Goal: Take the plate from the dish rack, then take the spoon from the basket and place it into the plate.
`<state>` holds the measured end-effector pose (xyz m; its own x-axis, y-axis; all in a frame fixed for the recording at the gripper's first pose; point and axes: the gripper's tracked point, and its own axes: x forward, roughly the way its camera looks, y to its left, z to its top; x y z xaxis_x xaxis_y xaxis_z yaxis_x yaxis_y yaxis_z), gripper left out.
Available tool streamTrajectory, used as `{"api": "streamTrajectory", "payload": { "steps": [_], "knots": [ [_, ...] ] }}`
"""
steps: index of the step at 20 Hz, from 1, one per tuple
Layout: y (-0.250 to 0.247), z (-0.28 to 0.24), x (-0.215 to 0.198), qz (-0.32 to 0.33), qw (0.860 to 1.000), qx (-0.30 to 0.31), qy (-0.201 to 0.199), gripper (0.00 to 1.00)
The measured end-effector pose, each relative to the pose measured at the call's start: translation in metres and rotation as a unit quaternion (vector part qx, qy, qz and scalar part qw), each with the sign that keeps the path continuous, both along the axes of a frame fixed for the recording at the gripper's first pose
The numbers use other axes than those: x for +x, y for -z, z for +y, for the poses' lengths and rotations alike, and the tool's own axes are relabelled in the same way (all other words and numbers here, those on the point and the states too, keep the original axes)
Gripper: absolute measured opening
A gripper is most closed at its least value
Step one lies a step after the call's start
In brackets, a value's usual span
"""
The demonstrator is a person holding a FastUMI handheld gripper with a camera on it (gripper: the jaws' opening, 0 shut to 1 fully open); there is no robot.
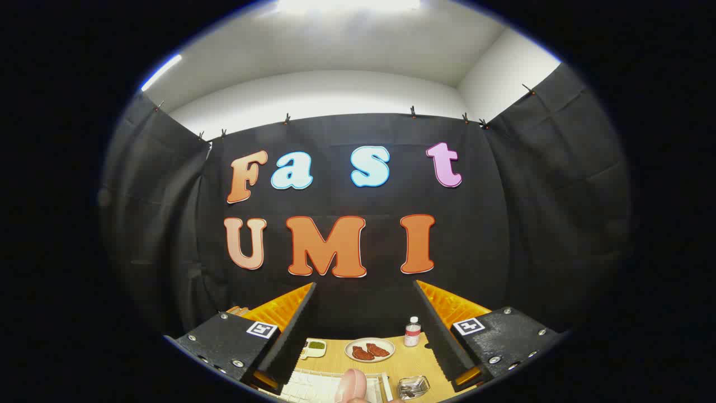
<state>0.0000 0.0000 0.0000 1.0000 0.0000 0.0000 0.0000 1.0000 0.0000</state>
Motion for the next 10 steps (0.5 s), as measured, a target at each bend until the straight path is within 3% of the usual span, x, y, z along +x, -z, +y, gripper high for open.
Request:
{"api": "streamTrajectory", "payload": {
  "steps": [10],
  "knots": [
    [-0.005, 0.016, 0.014, -0.005, 0.999, -0.011, -0.032, 0.98]
  ]
}}
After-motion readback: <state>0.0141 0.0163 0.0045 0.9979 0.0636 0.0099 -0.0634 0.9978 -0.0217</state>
